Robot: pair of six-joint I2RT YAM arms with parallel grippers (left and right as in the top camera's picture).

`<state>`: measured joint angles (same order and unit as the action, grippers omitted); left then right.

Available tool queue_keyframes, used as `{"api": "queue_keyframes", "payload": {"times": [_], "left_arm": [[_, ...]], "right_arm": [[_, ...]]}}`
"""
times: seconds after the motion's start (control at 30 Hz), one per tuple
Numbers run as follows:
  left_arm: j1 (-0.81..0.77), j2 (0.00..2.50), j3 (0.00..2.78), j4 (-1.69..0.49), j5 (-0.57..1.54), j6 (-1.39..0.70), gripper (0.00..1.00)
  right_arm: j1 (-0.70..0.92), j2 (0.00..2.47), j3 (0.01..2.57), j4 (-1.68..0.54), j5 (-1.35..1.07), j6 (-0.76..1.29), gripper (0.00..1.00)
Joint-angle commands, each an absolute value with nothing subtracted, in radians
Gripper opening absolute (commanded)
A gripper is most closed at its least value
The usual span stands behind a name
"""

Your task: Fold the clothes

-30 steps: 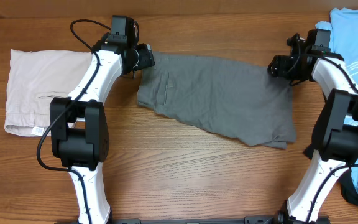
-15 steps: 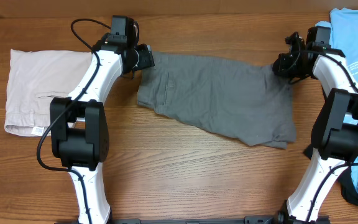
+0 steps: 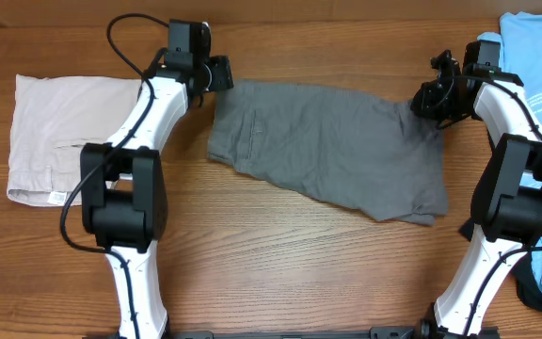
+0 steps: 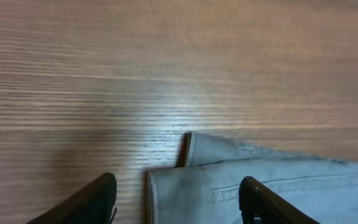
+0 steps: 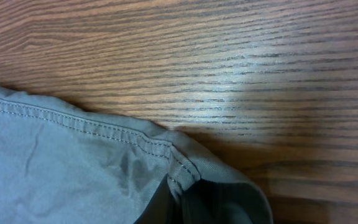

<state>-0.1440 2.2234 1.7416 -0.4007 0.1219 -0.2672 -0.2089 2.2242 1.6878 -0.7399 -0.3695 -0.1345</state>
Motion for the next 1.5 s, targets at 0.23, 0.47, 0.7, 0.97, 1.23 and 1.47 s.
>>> {"api": "queue_keyframes", "payload": {"times": [0.23,0.47,0.7,0.97,1.23,1.47], "left_arm": [[-0.129,2.297,1.754,-0.393,0.227,-0.018,0.63],[-0.123,2.302,1.754,-0.39,0.226,0.005,0.64],[-0.122,2.326,1.754,-0.369,0.226,0.021,0.64],[-0.116,2.345,1.763,-0.364,0.221,0.023,0.59],[-0.116,2.345,1.763,-0.366,0.228,0.023,0.5],[-0.116,2.345,1.763,-0.373,0.237,0.02,0.52]], "right_arm": [[-0.207,2.173,1.716,-0.743,-0.387,-0.139,0.04],[-0.207,2.173,1.716,-0.746,-0.387,-0.138,0.04],[-0.207,2.173,1.716,-0.747,-0.387,-0.139,0.04],[-0.207,2.173,1.716,-0.751,-0.383,-0.139,0.04],[-0.207,2.173,1.716,-0.75,-0.383,-0.139,0.04],[-0.207,2.173,1.716,-0.75,-0.383,-0.139,0.04]]}}
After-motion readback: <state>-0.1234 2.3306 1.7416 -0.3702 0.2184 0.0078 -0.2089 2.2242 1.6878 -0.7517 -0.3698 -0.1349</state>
